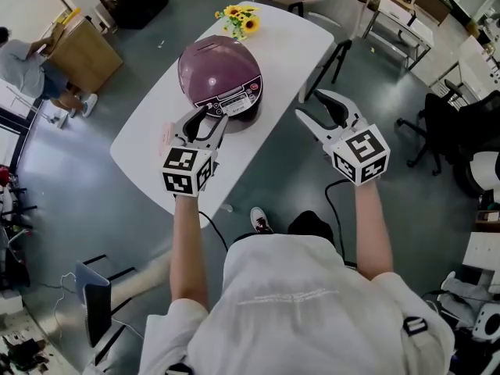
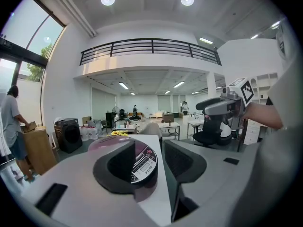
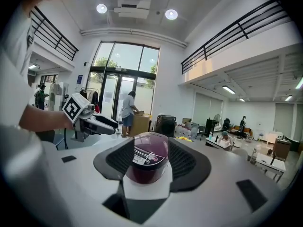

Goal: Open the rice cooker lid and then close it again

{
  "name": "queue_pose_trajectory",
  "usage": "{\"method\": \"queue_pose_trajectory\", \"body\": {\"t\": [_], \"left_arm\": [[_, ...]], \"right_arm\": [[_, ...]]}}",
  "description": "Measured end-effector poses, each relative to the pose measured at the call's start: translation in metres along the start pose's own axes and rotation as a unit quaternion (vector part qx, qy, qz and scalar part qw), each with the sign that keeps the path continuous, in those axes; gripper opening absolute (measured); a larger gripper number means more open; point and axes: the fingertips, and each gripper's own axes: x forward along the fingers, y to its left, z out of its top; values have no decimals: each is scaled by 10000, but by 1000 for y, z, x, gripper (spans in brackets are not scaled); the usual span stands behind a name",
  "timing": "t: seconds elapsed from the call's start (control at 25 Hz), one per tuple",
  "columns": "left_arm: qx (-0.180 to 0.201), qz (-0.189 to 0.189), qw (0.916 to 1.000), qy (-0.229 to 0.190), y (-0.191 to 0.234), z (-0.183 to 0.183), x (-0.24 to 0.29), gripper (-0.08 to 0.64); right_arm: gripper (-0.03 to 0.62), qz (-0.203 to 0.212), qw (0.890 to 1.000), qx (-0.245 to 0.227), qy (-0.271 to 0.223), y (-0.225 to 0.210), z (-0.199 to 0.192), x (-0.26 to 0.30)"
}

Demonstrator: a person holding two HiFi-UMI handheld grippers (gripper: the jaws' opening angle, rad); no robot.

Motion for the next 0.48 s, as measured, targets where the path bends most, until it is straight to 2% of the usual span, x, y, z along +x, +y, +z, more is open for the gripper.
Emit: {"method": "queue_pose_trajectory", "body": {"t": [0.2, 0.48], "left_arm": [[-40, 178, 9998, 119, 20, -2, 10, 209], [-133, 619, 9974, 337, 35, -10, 31, 192]], "right_arm": [[238, 225, 9997, 53, 1, -11, -3, 27], [238, 820, 9966, -16, 68, -29, -18, 56]]}}
